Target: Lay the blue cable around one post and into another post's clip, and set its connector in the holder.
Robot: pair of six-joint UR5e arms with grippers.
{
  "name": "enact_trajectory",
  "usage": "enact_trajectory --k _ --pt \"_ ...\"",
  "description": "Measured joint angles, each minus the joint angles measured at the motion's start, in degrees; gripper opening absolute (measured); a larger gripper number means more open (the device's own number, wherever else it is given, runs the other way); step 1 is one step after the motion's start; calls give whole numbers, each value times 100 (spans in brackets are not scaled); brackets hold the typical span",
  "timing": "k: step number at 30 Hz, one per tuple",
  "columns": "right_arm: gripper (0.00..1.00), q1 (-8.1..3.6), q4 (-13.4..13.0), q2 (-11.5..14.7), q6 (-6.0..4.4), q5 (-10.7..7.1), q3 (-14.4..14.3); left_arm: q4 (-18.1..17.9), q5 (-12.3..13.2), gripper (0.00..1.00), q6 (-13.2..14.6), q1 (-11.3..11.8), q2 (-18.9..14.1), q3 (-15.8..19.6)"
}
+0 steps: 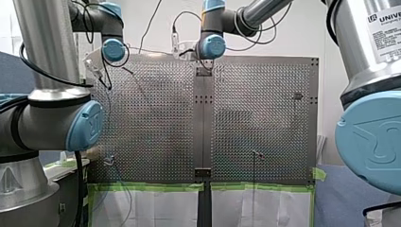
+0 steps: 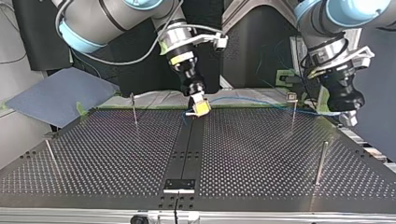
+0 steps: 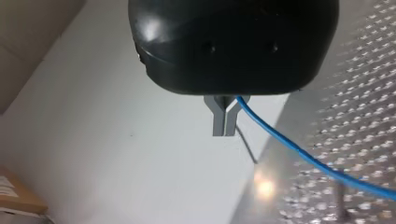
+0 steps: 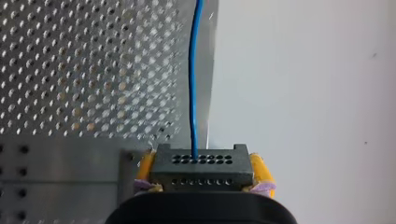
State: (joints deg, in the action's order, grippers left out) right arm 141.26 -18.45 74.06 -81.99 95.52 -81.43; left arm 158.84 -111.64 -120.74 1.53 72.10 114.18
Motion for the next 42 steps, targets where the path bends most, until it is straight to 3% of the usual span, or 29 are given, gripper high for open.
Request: enact_trajectory --k 10,16,28,35,42 --pt "0 258 131 -368 22 -23 471 172 256 0 72 128 252 -495" --pt "0 343 298 -563 6 -8 752 170 365 0 52 186 465 -786" --pt "0 295 560 -730 -193 24 1290 87 523 0 -1 371 738 -1038" --pt "0 280 658 -805 -189 26 1596 92 651 0 -67 528 831 -1223" --pt "0 313 933 -1094 -123 15 1922 94 828 0 -86 690 958 -1388"
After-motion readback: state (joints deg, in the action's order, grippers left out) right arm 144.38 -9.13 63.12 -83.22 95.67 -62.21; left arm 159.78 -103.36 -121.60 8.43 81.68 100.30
